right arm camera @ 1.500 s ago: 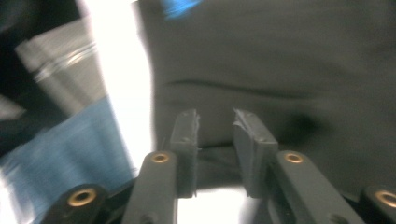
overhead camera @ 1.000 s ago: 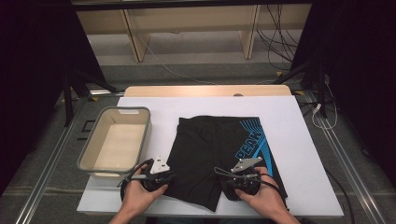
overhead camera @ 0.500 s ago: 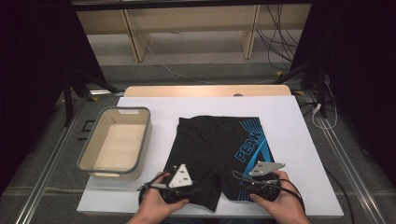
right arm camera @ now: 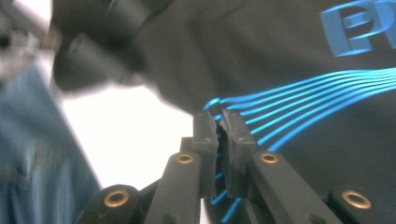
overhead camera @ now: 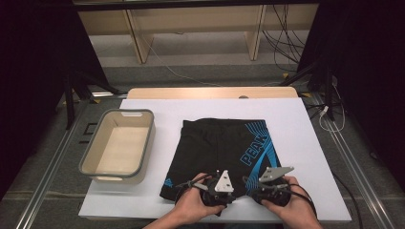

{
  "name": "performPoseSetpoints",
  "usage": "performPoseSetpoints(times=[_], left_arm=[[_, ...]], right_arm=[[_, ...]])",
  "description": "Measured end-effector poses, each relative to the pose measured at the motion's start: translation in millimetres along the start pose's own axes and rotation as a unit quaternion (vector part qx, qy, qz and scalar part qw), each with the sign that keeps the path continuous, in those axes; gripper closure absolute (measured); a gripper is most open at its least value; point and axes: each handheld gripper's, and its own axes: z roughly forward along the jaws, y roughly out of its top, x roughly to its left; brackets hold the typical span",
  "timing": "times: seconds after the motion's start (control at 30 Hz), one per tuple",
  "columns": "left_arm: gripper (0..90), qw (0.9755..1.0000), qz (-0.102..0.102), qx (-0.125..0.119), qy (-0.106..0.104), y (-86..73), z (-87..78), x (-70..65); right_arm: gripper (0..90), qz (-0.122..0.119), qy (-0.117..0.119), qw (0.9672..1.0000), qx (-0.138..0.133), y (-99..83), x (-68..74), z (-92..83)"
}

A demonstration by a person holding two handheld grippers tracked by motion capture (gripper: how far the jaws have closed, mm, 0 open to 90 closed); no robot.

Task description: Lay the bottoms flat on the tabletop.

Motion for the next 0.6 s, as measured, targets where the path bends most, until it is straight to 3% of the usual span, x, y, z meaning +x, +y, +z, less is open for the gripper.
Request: performPoseSetpoints(times=[0.07,0.2,0.33,0.43,0.5,0.6], left_arm=[[60.7,1.0,-0.001,-0.002,0.005,4.0,2.0,3.3],[57.1,0.9999,-0.004,-0.003,0.012,10.0,12.5,6.1],[56.7,0.9991,-0.012,0.003,0.04,12.7,22.1,9.3],[58.8,0.9989,-0.026,-0.005,0.039,17.2,24.6,10.5],[64.2,0.9988,-0.027,-0.009,0.04,19.3,25.7,10.6],[80.0,0.9982,-0.055,-0.013,0.021,19.0,21.1,11.5]], right_arm=[[85.3,0.065,0.012,0.9974,-0.028,5.2,-14.3,-3.3],[84.7,0.109,0.008,0.9929,-0.045,11.0,-31.2,-1.4],[84.7,0.116,0.014,0.9925,-0.037,11.8,-33.5,3.2],[84.8,0.114,0.019,0.9928,-0.031,10.5,-32.6,4.9],[84.8,0.112,0.021,0.9931,-0.029,10.2,-31.1,5.8],[83.7,0.099,0.024,0.9946,-0.021,10.4,-25.9,6.7]])
